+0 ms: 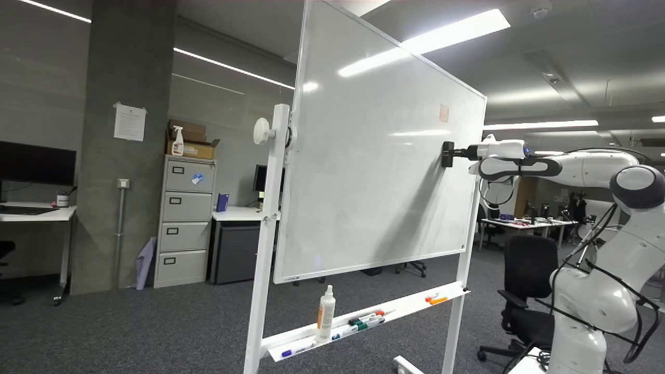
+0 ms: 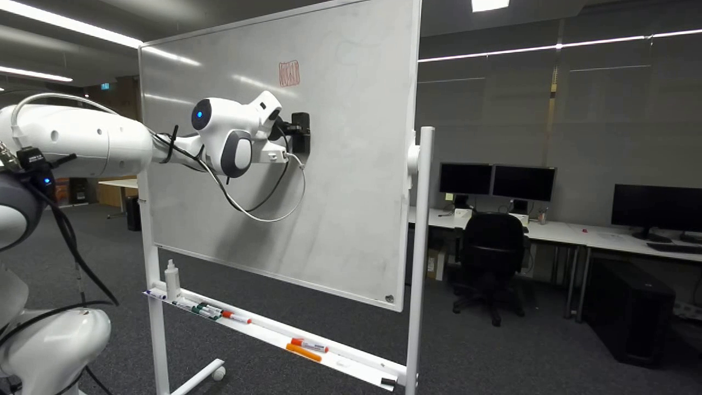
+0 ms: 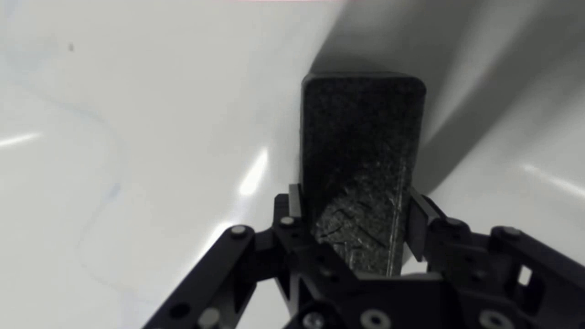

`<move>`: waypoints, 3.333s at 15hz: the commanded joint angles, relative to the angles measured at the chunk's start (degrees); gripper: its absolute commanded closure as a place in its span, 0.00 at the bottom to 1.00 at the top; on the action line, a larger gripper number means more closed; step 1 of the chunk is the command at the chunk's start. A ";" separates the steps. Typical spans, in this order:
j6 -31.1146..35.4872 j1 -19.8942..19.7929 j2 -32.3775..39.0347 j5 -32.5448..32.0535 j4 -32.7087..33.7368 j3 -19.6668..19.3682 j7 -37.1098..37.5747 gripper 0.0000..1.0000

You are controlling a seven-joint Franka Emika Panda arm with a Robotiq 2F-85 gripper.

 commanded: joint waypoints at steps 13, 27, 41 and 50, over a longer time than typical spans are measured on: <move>-2.74 -0.22 4.24 3.10 8.74 -0.72 1.77 0.70; -12.88 -21.28 10.17 14.74 23.84 24.15 -1.98 0.70; -15.46 -30.55 10.45 16.42 24.71 33.26 -1.94 0.45; -15.05 -29.81 11.44 18.64 25.35 32.74 -2.87 0.70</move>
